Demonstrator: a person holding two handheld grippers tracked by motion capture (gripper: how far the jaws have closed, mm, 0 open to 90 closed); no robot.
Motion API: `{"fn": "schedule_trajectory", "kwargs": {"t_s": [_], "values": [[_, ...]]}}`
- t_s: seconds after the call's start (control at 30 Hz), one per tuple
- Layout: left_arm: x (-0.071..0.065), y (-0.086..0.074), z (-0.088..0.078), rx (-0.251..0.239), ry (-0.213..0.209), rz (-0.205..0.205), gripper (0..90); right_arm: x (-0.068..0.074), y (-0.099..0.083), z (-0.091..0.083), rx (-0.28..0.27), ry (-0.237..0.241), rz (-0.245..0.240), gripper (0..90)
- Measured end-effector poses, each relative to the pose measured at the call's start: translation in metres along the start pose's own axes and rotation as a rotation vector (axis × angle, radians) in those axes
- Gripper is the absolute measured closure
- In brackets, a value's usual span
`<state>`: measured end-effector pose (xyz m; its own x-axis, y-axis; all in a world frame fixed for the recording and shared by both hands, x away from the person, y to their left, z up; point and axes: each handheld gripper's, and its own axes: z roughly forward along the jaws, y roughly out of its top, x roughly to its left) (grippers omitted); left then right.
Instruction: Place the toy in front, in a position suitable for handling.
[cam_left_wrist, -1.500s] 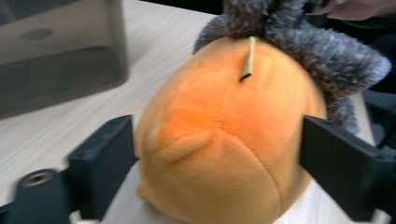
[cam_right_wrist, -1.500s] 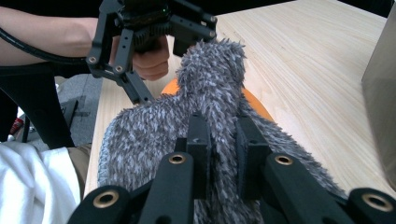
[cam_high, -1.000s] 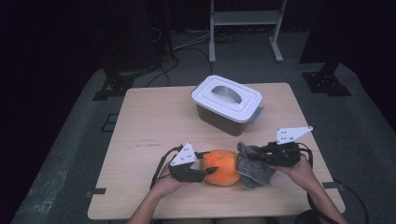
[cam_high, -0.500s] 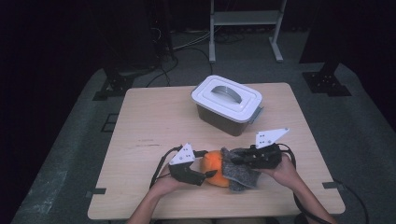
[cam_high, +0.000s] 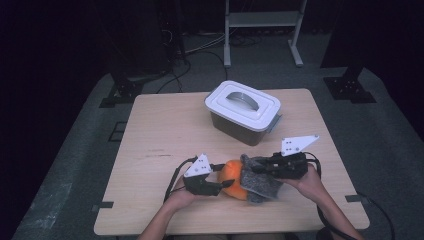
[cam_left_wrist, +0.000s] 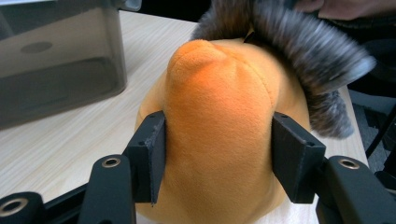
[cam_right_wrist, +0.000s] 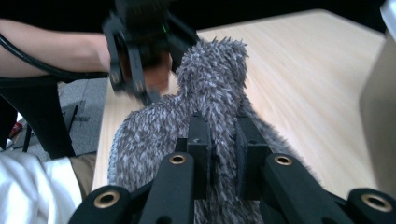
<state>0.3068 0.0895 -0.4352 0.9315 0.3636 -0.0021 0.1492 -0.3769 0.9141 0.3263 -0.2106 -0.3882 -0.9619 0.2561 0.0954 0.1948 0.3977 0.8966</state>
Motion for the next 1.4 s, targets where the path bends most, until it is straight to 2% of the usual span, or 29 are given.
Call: {"fn": "schedule_trajectory", "kwargs": {"t_s": [0.07,0.17,0.3,0.53,0.67,0.8,0.87,0.97,1.03,1.1,1.17,1.27,1.4], "values": [[-0.001,0.000,0.001,0.013,0.016,0.010,42.1,0.005,0.011,0.007,0.022,-0.008,-0.046,78.5],[0.001,-0.002,-0.001,0.019,0.018,0.000,42.3,0.007,0.013,0.014,0.050,-0.010,-0.062,78.5],[0.003,-0.003,-0.002,0.016,0.017,-0.007,42.8,-0.001,-0.005,0.010,0.030,-0.013,-0.008,78.6],[0.002,-0.002,-0.001,0.008,0.014,-0.012,42.9,-0.006,-0.029,-0.008,0.047,-0.049,0.050,78.6],[0.002,0.000,-0.001,0.007,0.019,-0.014,42.9,-0.003,-0.021,-0.010,0.041,-0.049,0.031,78.6],[0.000,0.001,-0.002,0.004,0.025,0.000,42.9,0.004,-0.002,-0.005,-0.006,-0.015,-0.005,78.5],[0.001,0.000,-0.004,0.010,0.027,0.005,42.7,0.007,0.003,0.002,0.017,-0.017,-0.037,78.6],[0.002,-0.003,-0.006,0.013,0.022,0.008,41.9,0.005,-0.004,0.009,0.059,-0.024,-0.039,78.5],[0.002,-0.003,-0.005,0.006,0.006,0.010,39.7,0.003,-0.013,0.008,0.050,-0.025,-0.019,78.6],[0.004,-0.002,-0.004,-0.001,-0.032,-0.001,35.5,0.002,-0.017,0.006,0.052,-0.029,-0.011,78.6],[0.008,-0.004,-0.001,-0.005,-0.058,-0.021,27.2,0.003,-0.021,0.003,0.061,-0.029,-0.009,78.6],[0.012,-0.008,0.005,-0.004,-0.072,-0.029,16.2,0.002,-0.024,0.000,0.067,-0.032,-0.005,78.6],[0.015,-0.008,0.012,-0.008,-0.100,-0.025,12.7,-0.002,-0.028,-0.003,0.056,-0.023,0.009,78.6]]}}
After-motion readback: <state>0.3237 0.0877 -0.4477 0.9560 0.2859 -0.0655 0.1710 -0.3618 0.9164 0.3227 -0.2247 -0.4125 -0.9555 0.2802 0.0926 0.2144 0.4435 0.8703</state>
